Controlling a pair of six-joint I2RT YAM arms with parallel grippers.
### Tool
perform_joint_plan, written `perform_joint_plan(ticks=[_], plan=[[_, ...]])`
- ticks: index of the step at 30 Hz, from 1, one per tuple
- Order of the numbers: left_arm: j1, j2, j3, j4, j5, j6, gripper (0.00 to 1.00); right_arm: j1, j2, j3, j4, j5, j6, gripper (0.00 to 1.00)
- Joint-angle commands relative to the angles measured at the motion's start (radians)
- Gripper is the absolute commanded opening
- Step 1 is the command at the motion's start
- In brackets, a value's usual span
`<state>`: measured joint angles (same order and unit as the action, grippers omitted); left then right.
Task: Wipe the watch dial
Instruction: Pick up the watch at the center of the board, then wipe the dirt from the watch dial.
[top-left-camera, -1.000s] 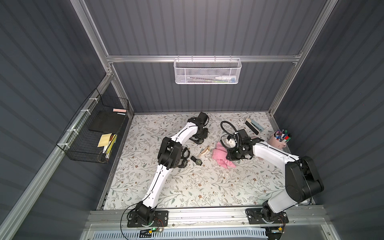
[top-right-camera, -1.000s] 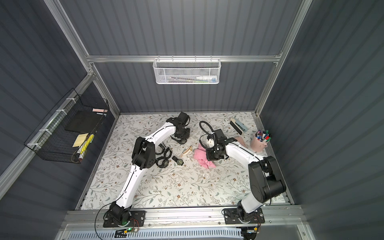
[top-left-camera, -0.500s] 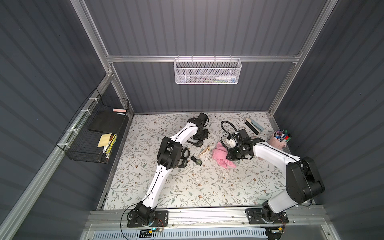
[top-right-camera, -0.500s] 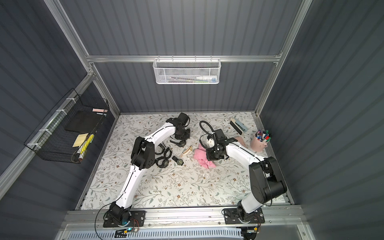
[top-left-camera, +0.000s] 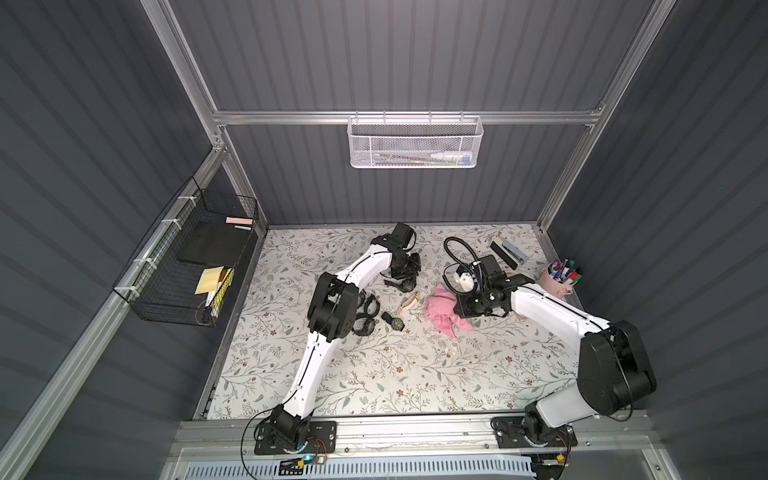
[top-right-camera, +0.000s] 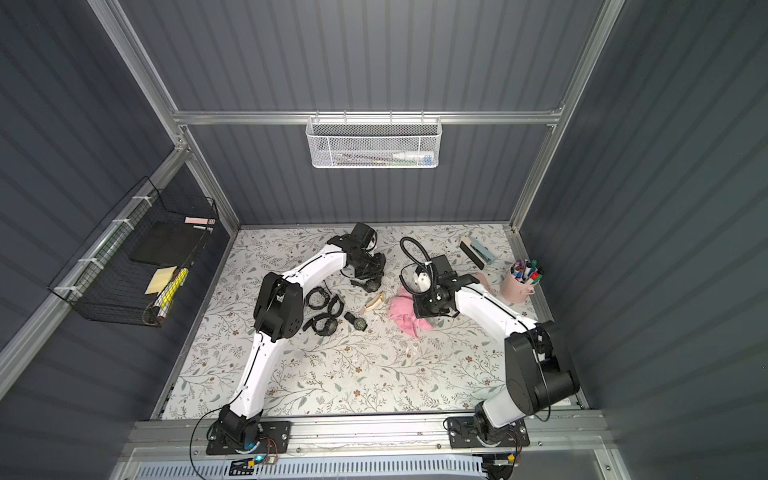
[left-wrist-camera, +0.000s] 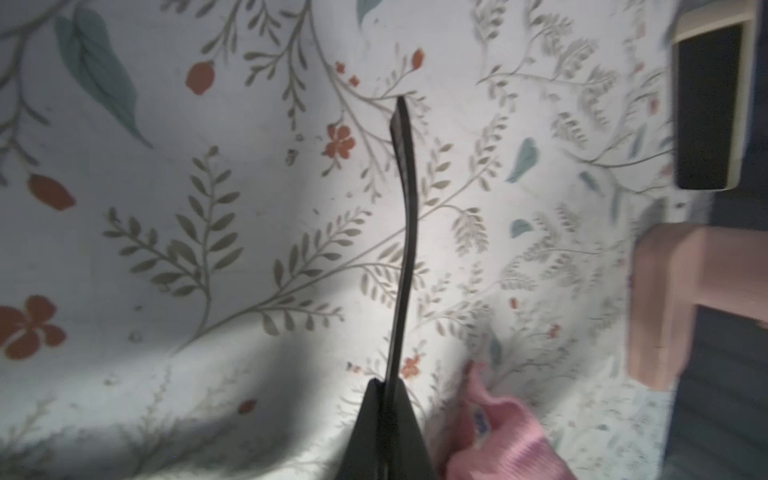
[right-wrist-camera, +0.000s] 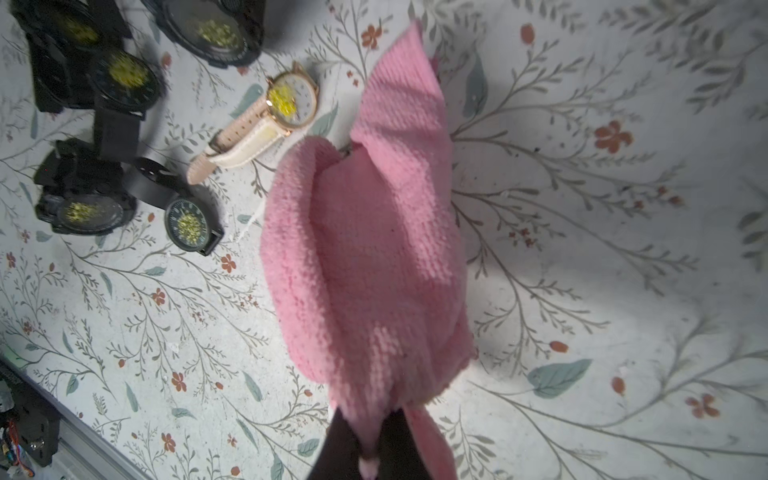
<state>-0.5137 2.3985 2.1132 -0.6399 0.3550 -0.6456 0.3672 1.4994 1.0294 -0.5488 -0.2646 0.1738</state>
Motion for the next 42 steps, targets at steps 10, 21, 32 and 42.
perform_joint_plan(ticks=[10,21,32,42], plan=[[-0.019,-0.313,-0.289,0.624,0.060,-0.431,0.00,-0.001,-0.118,0.068,0.158,-0.119,0.061,0.07],[-0.090,-0.400,-0.413,0.822,-0.044,-0.517,0.00,0.070,-0.119,0.128,0.325,-0.081,0.129,0.01],[-0.112,-0.449,-0.493,0.870,-0.041,-0.552,0.00,0.070,-0.039,0.139,0.414,0.116,0.200,0.00],[-0.115,-0.448,-0.476,0.881,-0.013,-0.572,0.00,0.065,-0.064,0.040,0.484,0.218,0.222,0.00]])
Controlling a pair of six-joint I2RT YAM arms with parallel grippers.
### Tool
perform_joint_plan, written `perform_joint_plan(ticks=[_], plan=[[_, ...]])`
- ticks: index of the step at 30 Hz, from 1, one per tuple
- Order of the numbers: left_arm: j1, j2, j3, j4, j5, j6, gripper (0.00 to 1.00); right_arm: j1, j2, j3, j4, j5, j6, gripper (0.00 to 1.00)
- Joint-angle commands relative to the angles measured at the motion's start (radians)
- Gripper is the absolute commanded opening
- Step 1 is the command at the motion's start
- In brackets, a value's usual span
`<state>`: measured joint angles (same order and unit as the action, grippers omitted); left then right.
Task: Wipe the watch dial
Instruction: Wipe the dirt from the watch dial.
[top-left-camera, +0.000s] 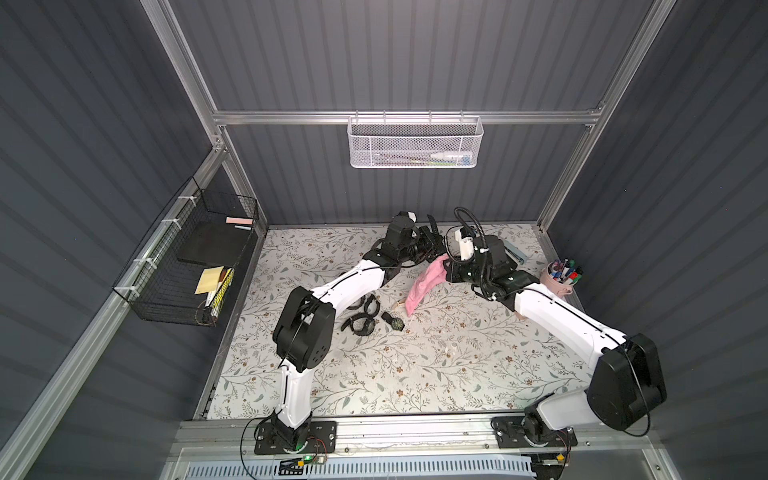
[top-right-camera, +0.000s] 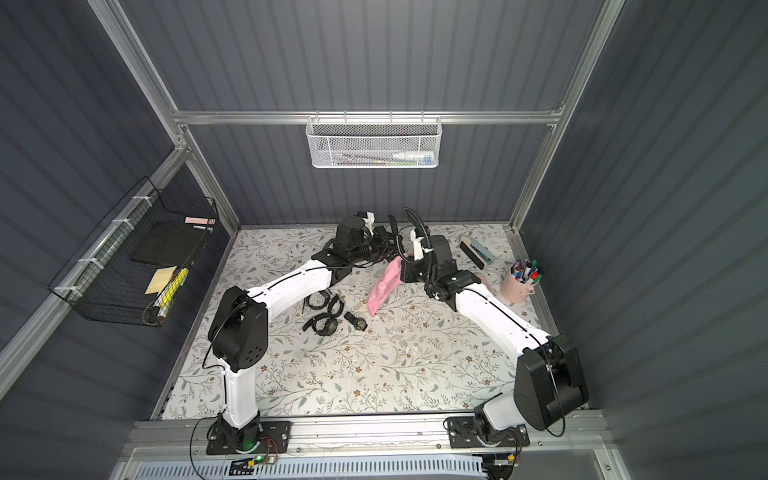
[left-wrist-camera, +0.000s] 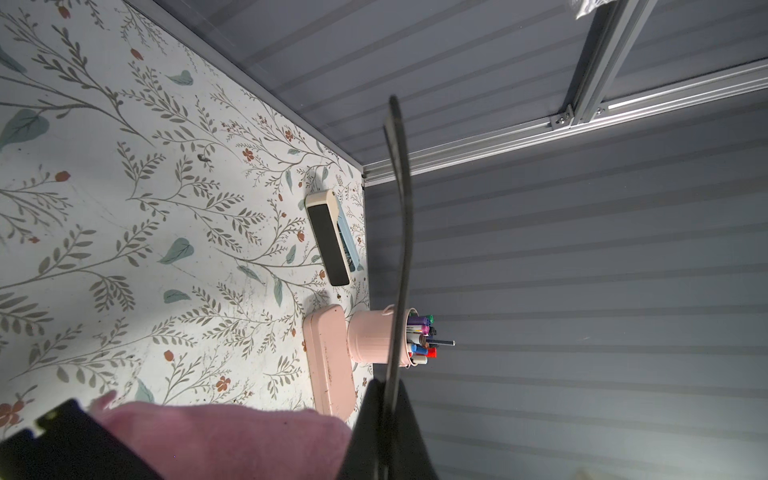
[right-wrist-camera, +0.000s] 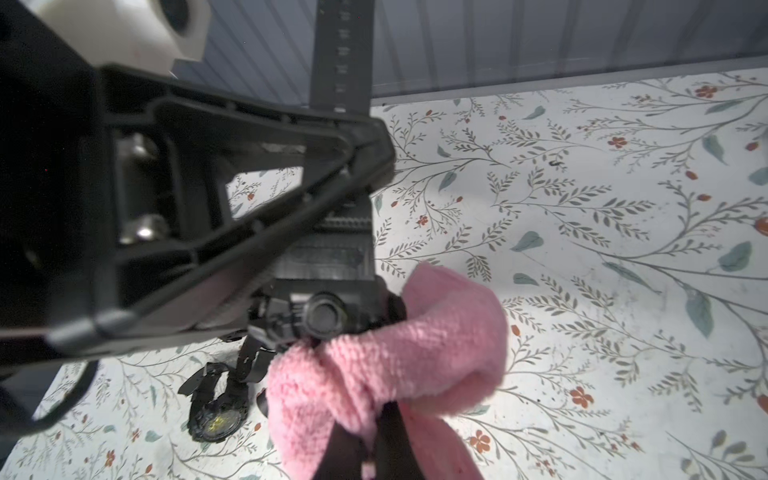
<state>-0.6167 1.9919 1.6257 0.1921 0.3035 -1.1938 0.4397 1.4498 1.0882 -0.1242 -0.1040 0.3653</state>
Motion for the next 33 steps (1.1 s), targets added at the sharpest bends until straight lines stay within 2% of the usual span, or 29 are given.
perform_joint_plan(ticks=[1,7,11,19,24,27,33], plan=[[-0.013,-0.039,0.011,0.050,0.040,-0.028,0.00,-0.007,-0.009,-0.015,0.065,0.057,0.031,0.00],[-0.014,-0.044,0.013,0.055,0.044,-0.027,0.00,-0.012,-0.003,0.015,0.014,0.108,0.042,0.00],[-0.014,-0.044,0.021,0.038,0.046,-0.028,0.00,-0.020,-0.045,-0.015,0.002,0.090,0.045,0.00],[-0.014,-0.017,0.069,0.035,0.026,-0.023,0.00,-0.019,-0.119,-0.092,0.036,-0.127,0.014,0.00],[-0.015,-0.013,0.064,0.029,0.012,-0.024,0.00,-0.009,-0.123,-0.065,0.077,-0.179,-0.001,0.00],[-0.019,-0.020,0.049,0.024,0.003,-0.019,0.00,-0.010,-0.105,-0.018,0.085,-0.179,0.003,0.00],[-0.033,-0.028,0.017,0.027,0.001,-0.018,0.00,-0.014,-0.052,0.024,0.147,-0.074,0.024,0.00]])
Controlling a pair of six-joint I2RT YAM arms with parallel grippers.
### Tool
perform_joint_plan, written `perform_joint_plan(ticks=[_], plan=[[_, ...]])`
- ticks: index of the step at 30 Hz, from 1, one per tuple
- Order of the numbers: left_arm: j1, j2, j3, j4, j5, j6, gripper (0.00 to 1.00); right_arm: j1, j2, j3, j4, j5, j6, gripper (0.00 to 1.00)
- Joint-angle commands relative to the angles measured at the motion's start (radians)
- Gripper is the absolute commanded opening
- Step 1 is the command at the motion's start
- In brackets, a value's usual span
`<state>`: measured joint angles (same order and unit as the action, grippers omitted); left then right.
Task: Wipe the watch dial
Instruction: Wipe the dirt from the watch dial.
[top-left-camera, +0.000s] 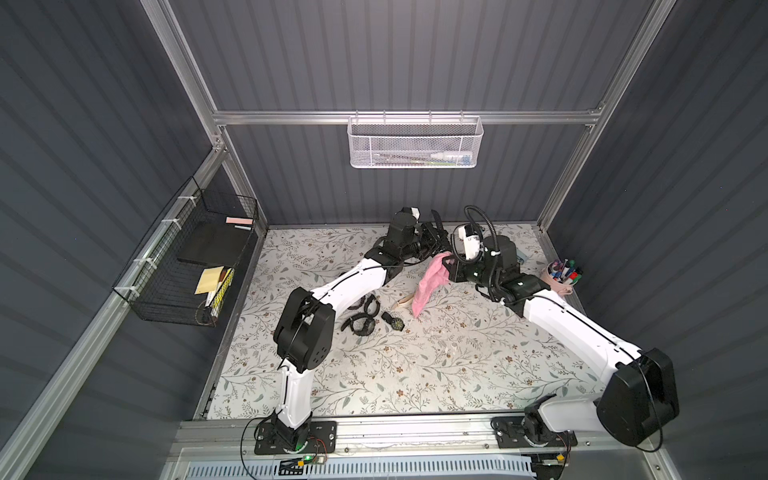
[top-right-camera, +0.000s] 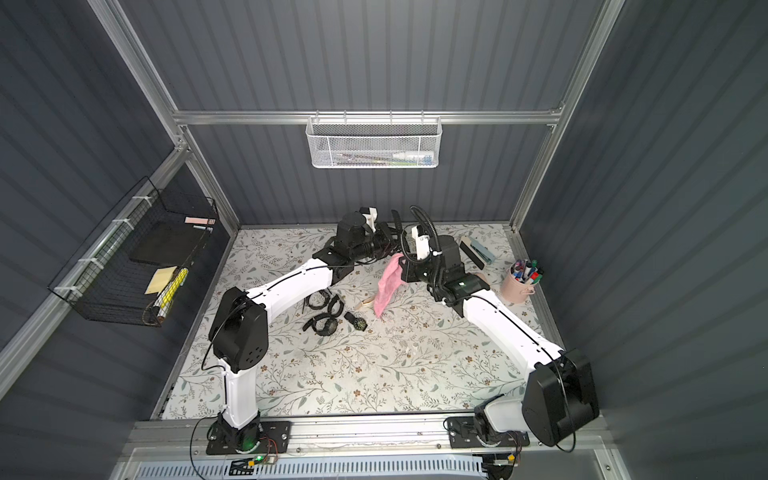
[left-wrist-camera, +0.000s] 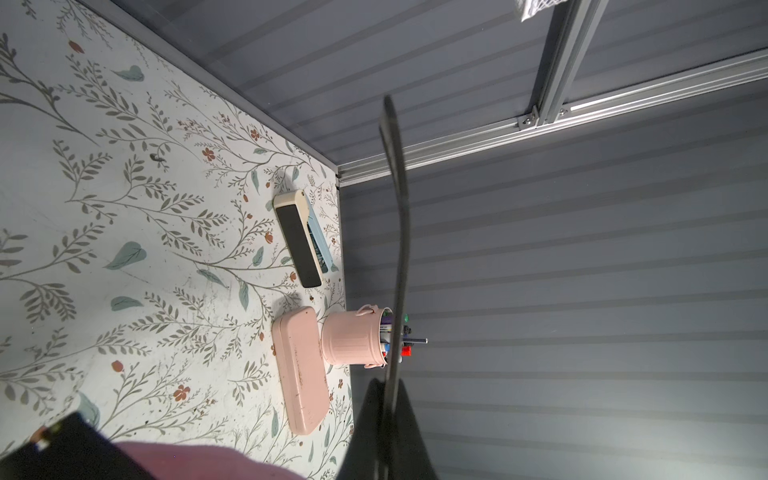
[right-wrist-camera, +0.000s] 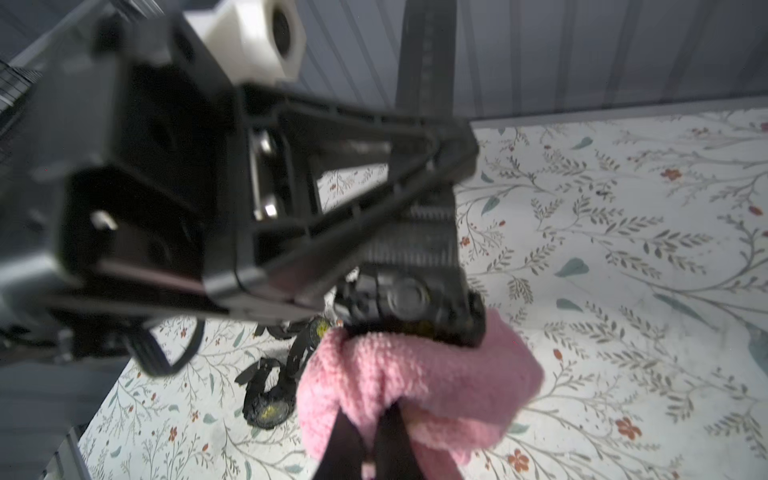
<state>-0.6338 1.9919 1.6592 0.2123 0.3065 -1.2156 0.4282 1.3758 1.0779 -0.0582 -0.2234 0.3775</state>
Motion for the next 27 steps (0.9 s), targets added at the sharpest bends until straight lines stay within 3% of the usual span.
perform_joint_plan(ticks=[1,11,19,27], plan=[[-0.019,-0.028,-0.021,0.007,0.001,0.004,0.00,-0.005,0.034,0.038,0.088,0.062,0.013,0.00],[-0.023,-0.035,0.004,0.018,0.013,-0.007,0.00,-0.029,0.073,0.006,0.090,0.142,0.054,0.00],[-0.028,-0.009,0.009,0.021,0.022,-0.018,0.00,-0.020,0.144,0.074,0.062,-0.024,0.079,0.00],[-0.032,-0.003,-0.046,0.026,0.023,-0.020,0.00,-0.022,0.050,0.060,0.130,0.045,0.110,0.00]])
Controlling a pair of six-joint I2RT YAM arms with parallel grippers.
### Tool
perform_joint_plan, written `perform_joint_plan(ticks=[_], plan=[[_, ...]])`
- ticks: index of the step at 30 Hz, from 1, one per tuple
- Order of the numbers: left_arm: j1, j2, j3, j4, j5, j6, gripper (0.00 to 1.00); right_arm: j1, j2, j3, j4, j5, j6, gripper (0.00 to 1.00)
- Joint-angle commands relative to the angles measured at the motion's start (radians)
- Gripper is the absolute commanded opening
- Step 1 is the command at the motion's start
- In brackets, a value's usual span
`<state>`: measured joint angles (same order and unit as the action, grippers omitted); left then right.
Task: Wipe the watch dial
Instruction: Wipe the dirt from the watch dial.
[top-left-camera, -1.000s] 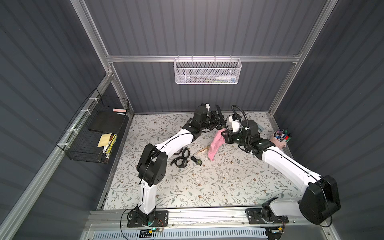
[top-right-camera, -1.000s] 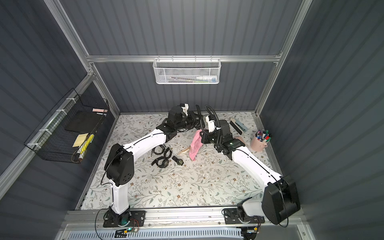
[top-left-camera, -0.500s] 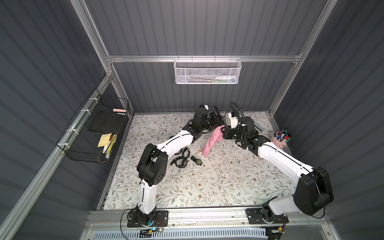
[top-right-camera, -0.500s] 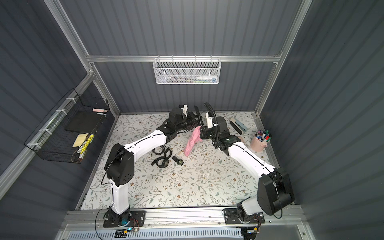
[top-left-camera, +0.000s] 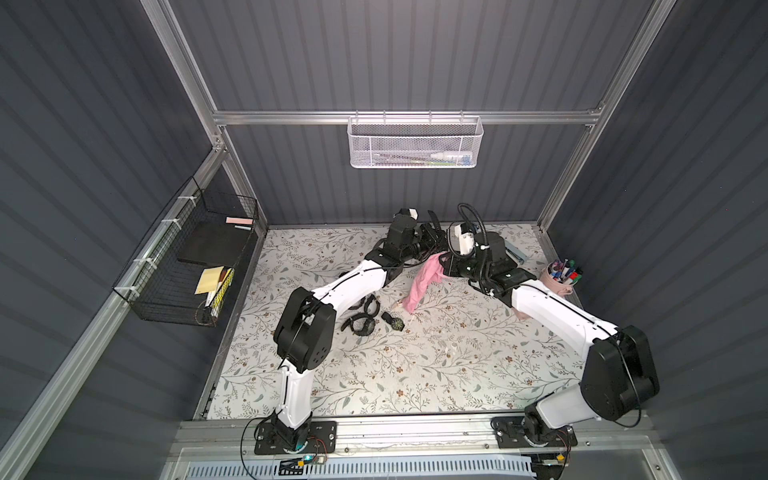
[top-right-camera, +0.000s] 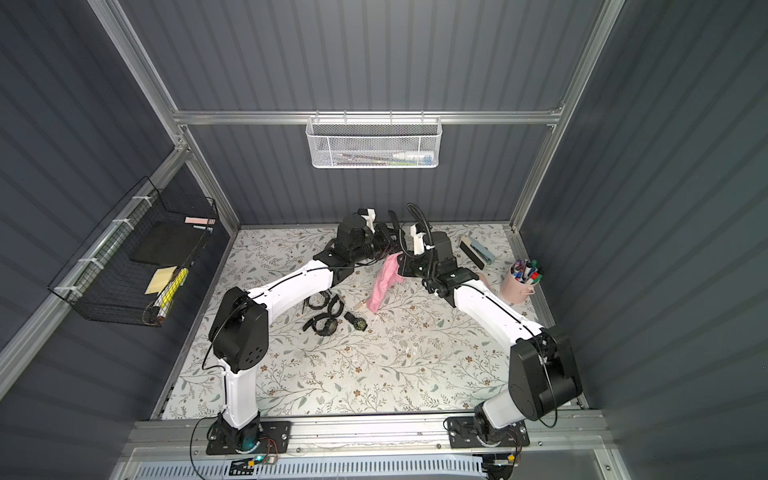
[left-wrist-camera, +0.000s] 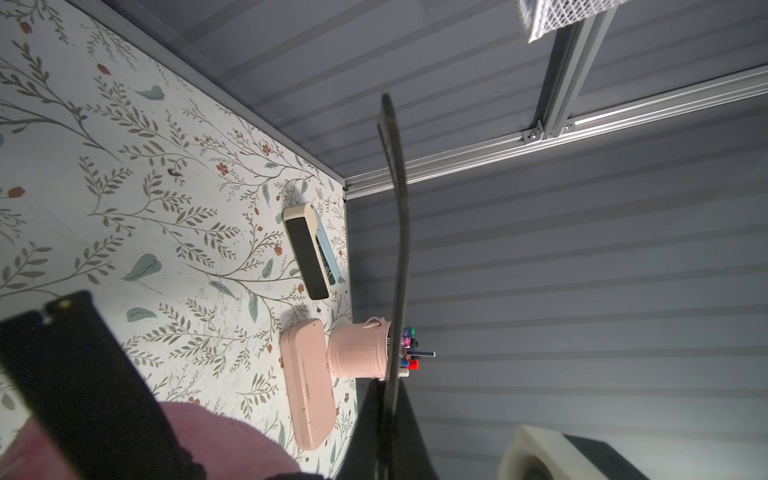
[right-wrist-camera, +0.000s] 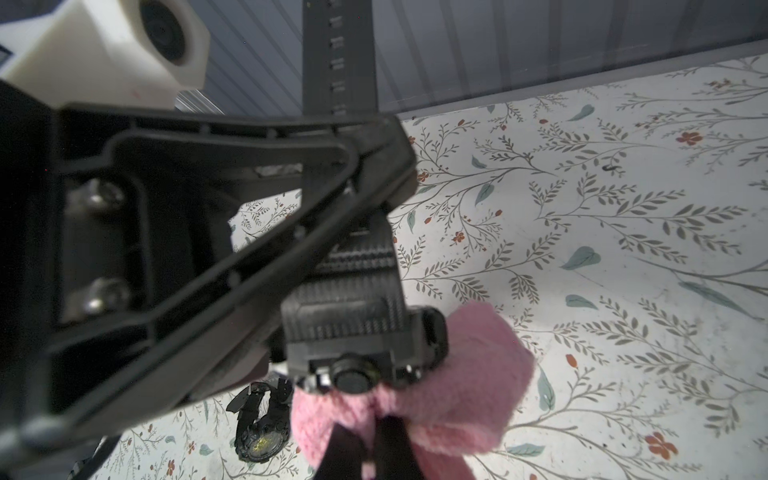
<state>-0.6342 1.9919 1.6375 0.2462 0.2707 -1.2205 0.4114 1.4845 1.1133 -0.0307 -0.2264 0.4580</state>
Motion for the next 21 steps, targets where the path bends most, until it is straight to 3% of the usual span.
perform_joint_plan(ticks=[1,9,21], plan=[[-0.031,-0.003,-0.030,-0.006,0.059,-0.016,0.00,-0.009,-0.070,0.023,0.105,0.065,0.028,0.00],[-0.035,-0.007,-0.037,0.000,0.065,-0.025,0.00,-0.042,-0.053,0.018,0.106,0.120,0.038,0.00],[-0.036,0.013,0.029,-0.002,0.067,-0.053,0.00,-0.037,0.053,0.015,0.093,0.001,0.091,0.00]])
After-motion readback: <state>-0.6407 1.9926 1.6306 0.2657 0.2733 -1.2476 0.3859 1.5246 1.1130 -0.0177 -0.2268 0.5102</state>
